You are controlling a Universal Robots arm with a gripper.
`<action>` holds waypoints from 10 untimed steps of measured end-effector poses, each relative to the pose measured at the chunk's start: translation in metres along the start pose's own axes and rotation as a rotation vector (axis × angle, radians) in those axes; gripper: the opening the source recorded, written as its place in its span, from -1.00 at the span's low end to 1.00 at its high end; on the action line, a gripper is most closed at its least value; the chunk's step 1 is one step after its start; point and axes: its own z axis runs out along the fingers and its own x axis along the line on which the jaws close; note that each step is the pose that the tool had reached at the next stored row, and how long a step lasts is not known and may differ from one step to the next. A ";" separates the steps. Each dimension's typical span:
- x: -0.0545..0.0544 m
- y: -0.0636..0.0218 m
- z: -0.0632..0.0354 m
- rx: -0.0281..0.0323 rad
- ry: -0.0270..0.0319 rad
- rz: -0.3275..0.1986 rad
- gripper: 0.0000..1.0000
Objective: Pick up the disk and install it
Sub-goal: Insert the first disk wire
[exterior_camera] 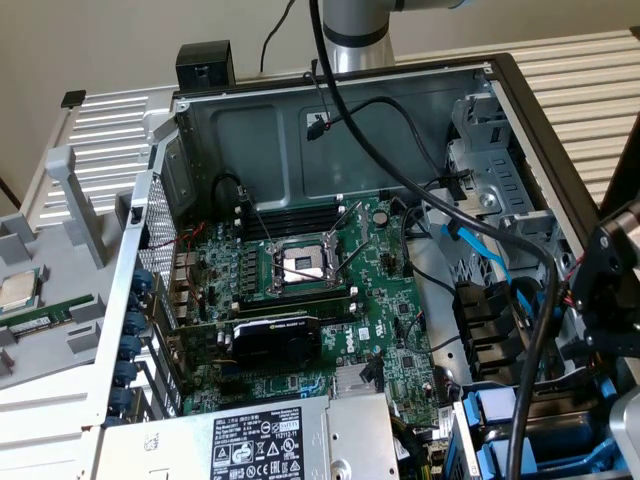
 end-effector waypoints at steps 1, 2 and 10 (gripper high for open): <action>0.000 -0.0001 0.0003 -0.0022 -0.0037 0.001 -0.14; 0.000 -0.0003 0.0008 -0.0038 -0.0078 0.001 -0.14; 0.003 -0.0034 0.0056 -0.0163 -0.0218 0.006 -0.14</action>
